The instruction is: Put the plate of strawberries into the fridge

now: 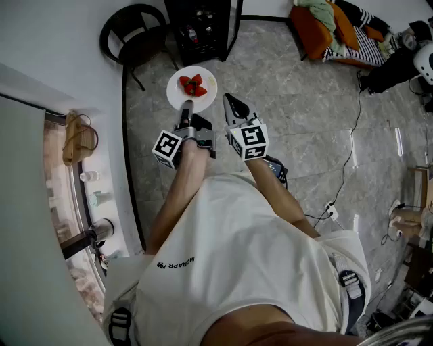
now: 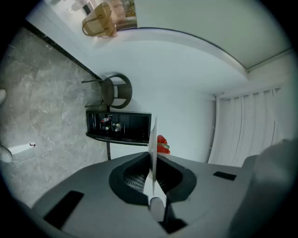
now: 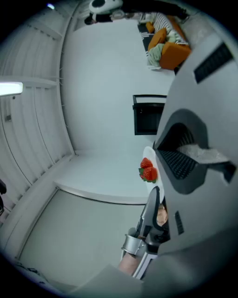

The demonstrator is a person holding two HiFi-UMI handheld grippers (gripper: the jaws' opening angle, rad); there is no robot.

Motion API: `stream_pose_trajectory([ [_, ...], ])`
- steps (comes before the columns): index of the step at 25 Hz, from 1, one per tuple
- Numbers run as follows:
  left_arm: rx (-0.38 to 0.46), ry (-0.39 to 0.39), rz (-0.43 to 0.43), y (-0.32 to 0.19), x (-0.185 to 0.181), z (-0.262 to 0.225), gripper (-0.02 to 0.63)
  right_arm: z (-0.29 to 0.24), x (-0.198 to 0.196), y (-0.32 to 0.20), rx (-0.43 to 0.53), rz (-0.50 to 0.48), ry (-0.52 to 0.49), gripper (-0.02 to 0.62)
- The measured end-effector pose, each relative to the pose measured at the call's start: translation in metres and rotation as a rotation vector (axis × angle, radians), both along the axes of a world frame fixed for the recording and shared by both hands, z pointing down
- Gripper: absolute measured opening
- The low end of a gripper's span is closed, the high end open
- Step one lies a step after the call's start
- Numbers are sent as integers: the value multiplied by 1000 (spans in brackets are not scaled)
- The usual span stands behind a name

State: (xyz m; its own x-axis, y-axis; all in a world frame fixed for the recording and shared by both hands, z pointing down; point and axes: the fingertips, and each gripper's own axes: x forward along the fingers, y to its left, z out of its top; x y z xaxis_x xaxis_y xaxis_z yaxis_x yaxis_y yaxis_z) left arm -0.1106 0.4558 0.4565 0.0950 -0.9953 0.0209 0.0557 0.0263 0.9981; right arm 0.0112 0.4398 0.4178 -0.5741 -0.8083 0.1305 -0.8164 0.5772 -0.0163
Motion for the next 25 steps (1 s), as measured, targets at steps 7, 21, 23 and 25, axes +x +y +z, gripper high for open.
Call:
stream_pose_trajectory([
  [7, 3, -10, -8, 3, 1, 0, 18, 0, 3, 2, -6, -5, -21, 12],
  [21, 1, -36, -65, 5, 38, -1, 18, -8, 39, -2, 14, -54, -63, 12],
  [23, 6, -39, -79, 6, 68, -2, 18, -7, 70, -1, 17, -63, -80, 12],
  [25, 3, -32, -89, 11, 87, 1, 18, -5, 91, 0, 18, -66, -97, 12],
])
